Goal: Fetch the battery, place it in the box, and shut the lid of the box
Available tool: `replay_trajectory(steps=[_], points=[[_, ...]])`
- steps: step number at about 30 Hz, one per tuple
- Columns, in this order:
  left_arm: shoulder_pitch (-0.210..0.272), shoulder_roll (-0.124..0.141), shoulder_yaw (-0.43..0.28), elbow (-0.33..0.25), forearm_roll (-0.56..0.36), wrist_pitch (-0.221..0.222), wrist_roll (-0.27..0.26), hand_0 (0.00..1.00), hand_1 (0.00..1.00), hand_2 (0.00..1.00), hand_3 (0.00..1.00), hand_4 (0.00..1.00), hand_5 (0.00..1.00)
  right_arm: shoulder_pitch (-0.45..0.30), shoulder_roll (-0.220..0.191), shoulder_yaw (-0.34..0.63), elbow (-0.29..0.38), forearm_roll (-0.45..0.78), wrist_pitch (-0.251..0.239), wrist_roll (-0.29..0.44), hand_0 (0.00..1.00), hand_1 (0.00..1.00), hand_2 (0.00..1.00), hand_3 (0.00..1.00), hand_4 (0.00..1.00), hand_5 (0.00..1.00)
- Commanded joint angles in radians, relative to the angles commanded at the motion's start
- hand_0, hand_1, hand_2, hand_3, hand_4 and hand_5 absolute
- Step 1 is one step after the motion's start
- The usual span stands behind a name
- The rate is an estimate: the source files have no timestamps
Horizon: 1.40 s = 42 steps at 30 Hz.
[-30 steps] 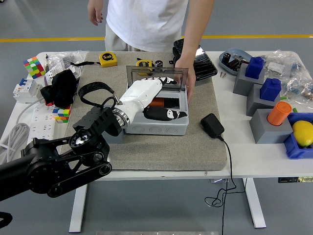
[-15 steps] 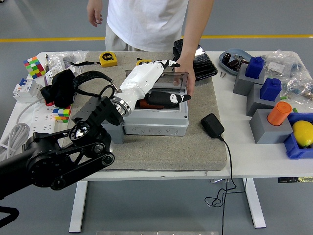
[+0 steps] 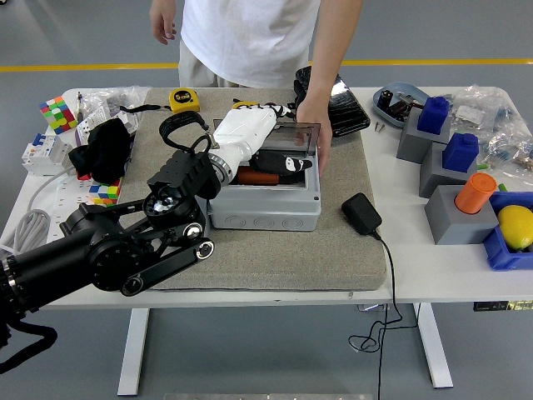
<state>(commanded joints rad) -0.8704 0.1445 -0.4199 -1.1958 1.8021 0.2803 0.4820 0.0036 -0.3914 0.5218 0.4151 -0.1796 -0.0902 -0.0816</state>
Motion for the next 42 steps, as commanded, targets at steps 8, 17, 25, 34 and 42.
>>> replay_trajectory(steps=[8, 17, 25, 34, 42], points=[[0.034, 0.028, 0.016, -0.097, -0.009, -0.021, 0.033, 0.827, 0.852, 0.822, 0.823, 0.971, 0.652, -0.008, 0.003, 0.003, 0.002, -0.003, 0.001, 0.0, 0.633, 0.648, 0.664, 0.578, 0.995, 0.559], [0.05, 0.036, 0.051, -0.139, -0.05, -0.035, 0.043, 0.819, 0.85, 0.821, 0.821, 0.97, 0.653, -0.005, 0.004, 0.01, 0.005, -0.009, 0.0, 0.001, 0.633, 0.646, 0.664, 0.578, 0.994, 0.559], [0.067, 0.036, 0.025, -0.137, -0.048, -0.031, 0.04, 0.808, 0.842, 0.818, 0.819, 0.966, 0.656, -0.007, 0.006, 0.007, 0.005, -0.004, 0.0, 0.002, 0.633, 0.646, 0.664, 0.579, 0.995, 0.559], [0.076, 0.038, 0.038, -0.134, -0.08, -0.042, 0.05, 0.805, 0.84, 0.817, 0.817, 0.963, 0.657, -0.007, 0.006, 0.009, 0.006, -0.005, 0.001, 0.002, 0.633, 0.647, 0.665, 0.579, 0.995, 0.559], [0.081, 0.042, 0.005, -0.168, -0.076, -0.04, 0.047, 0.802, 0.839, 0.816, 0.816, 0.961, 0.662, -0.007, 0.006, 0.012, 0.006, -0.005, 0.001, 0.003, 0.633, 0.647, 0.666, 0.578, 0.996, 0.559]])
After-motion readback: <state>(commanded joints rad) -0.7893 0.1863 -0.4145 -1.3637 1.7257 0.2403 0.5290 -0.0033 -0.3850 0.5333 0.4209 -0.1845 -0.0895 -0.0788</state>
